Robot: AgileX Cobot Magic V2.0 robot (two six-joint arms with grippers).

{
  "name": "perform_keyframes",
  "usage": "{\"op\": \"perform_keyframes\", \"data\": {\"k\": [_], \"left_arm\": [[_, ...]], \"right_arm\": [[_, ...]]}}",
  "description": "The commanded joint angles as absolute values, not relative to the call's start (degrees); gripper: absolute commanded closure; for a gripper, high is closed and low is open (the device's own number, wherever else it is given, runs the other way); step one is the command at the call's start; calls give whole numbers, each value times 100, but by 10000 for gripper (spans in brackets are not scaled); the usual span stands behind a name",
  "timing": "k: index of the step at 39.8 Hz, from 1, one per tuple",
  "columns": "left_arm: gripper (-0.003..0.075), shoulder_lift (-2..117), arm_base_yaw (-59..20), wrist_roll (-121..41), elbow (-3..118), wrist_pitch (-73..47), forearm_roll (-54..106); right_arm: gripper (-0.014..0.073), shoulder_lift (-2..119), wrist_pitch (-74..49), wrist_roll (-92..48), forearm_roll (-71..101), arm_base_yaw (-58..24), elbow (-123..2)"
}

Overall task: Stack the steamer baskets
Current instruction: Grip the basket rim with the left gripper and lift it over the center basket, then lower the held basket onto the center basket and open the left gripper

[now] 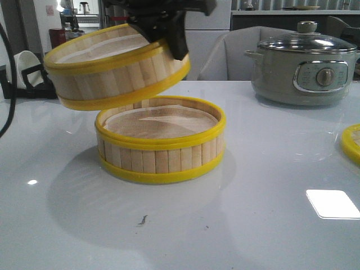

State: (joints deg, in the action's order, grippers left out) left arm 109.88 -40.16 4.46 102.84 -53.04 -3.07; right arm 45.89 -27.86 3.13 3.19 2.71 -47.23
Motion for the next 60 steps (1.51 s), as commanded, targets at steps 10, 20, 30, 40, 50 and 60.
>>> {"op": "perform_keyframes", "data": {"k": [10,20,30,40,50,60], "left_arm": [[636,10999,-4494,429,10515,-4520,-335],[636,11248,-4494,429,10515,-4449,-129],[636,11388,-4494,429,10515,-4277,112],[636,11388,-4494,429,10515,-4173,125],[563,11388,-4494,429,10515,-4184,125],[405,11388,-4494,429,10515,-4219,125]], "right_arm": [[127,4564,-2321,283,313,293,-4934],[127,4564,-2321,283,313,293,-4934],[127,4564,-2321,283,313,293,-4934],[127,4564,-2320,283,313,293,-4929],[127,4564,-2314,283,313,293,-4929],[127,4564,-2320,283,313,293,-4929]]}}
